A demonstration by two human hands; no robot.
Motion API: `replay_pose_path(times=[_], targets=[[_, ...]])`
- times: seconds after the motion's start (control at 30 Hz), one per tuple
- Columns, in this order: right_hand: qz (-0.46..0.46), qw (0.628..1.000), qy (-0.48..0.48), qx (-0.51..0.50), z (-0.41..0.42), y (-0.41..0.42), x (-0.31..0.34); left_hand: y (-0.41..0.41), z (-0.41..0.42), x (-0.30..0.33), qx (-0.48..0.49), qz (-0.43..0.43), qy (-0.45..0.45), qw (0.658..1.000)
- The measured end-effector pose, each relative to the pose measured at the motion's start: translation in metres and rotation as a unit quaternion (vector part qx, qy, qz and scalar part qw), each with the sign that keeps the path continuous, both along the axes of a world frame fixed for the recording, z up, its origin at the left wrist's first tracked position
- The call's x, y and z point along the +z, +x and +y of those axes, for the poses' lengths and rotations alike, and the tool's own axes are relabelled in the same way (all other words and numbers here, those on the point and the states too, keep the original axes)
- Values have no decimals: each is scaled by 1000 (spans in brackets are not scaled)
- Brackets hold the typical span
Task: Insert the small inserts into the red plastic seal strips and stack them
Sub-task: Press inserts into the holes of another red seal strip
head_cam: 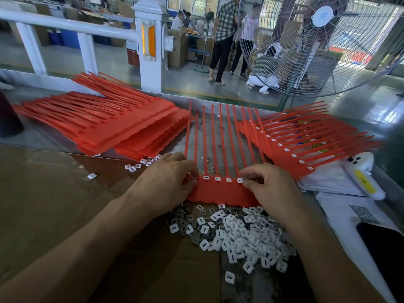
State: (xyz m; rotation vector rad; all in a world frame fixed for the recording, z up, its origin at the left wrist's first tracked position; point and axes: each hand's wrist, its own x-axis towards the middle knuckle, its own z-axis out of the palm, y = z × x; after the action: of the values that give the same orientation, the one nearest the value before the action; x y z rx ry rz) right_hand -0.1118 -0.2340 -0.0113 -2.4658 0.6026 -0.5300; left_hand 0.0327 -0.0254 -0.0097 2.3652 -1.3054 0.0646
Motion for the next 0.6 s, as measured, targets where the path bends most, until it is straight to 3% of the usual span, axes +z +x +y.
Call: replay_pose_path(times=[0.27, 0.47, 0.6], targets=[[85, 991, -102, 33, 7, -3, 7, 0, 0, -1, 2, 3, 4, 1000], [183, 959, -215, 35, 20, -1, 12, 2, 0, -3, 3, 2, 2, 1000], [195, 954, -227, 29, 26, -1, 14, 1, 0, -4, 3, 2, 1, 1000]])
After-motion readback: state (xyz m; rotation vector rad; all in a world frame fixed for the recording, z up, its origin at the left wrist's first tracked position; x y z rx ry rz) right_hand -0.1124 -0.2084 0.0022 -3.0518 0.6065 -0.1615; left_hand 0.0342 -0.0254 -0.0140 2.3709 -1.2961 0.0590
